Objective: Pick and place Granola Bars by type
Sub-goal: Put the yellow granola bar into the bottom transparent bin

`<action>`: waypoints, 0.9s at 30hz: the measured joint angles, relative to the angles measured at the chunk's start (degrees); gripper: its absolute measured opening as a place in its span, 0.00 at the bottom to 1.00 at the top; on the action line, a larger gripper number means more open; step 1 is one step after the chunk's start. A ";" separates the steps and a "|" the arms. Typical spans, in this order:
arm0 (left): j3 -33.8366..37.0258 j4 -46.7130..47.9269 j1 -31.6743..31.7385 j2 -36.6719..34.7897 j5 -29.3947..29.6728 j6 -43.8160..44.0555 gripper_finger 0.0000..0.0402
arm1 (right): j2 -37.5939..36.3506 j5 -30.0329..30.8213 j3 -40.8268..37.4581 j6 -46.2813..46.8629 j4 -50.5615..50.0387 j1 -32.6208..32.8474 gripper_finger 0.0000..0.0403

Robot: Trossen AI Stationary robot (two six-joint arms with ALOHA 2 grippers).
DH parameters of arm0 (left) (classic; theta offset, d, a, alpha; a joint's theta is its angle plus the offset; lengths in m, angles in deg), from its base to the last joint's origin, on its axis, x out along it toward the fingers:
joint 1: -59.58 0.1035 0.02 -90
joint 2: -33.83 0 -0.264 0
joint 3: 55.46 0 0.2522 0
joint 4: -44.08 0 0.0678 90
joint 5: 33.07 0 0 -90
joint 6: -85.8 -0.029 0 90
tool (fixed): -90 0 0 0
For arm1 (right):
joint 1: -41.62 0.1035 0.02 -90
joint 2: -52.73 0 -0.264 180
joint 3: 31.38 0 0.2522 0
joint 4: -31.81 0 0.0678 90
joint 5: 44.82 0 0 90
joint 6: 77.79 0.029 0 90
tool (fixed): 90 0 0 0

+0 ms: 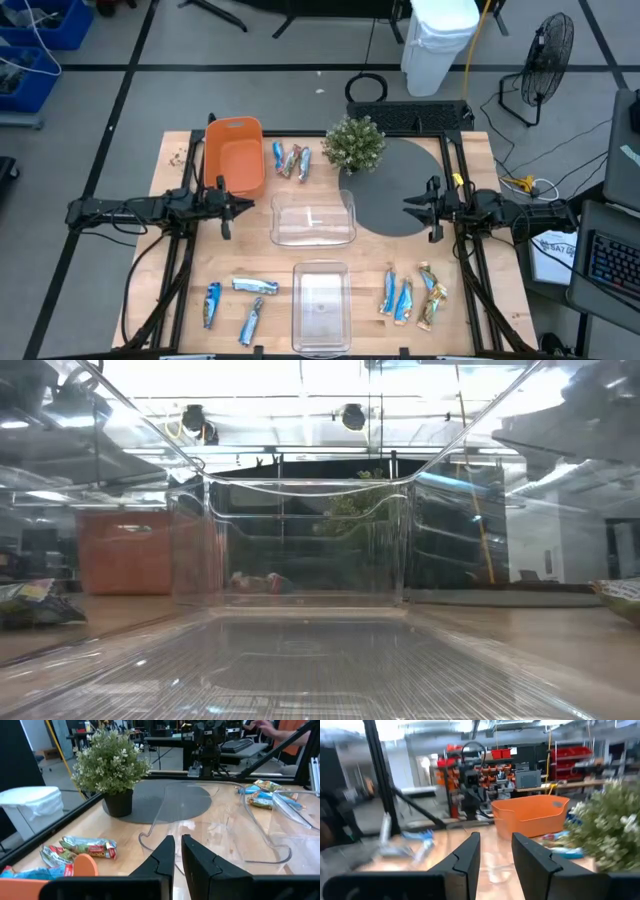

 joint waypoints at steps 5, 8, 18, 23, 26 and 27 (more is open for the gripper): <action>0.00 -0.06 0.01 0.00 0.00 1.83 0.09 | 0.95 -2.88 1.41 10.84 -1.75 0.13 0.25; 0.00 -0.06 0.00 -0.01 0.00 2.87 0.09 | 5.36 -1.41 4.81 15.89 -10.85 1.87 0.22; 0.02 -0.13 0.00 0.00 -0.02 5.05 0.09 | 34.84 -2.16 24.38 41.69 -35.71 10.42 0.01; 0.02 -0.13 0.01 -0.02 -0.02 4.79 0.09 | 48.46 -8.29 31.01 56.39 -43.56 16.50 0.01; 0.02 -0.13 -0.01 -0.01 -0.02 4.68 0.09 | 55.21 -12.64 33.65 64.50 -46.40 20.87 0.00; 0.02 -0.11 0.00 -0.02 -0.02 4.68 0.09 | 57.19 -13.97 34.15 67.37 -47.37 22.48 0.00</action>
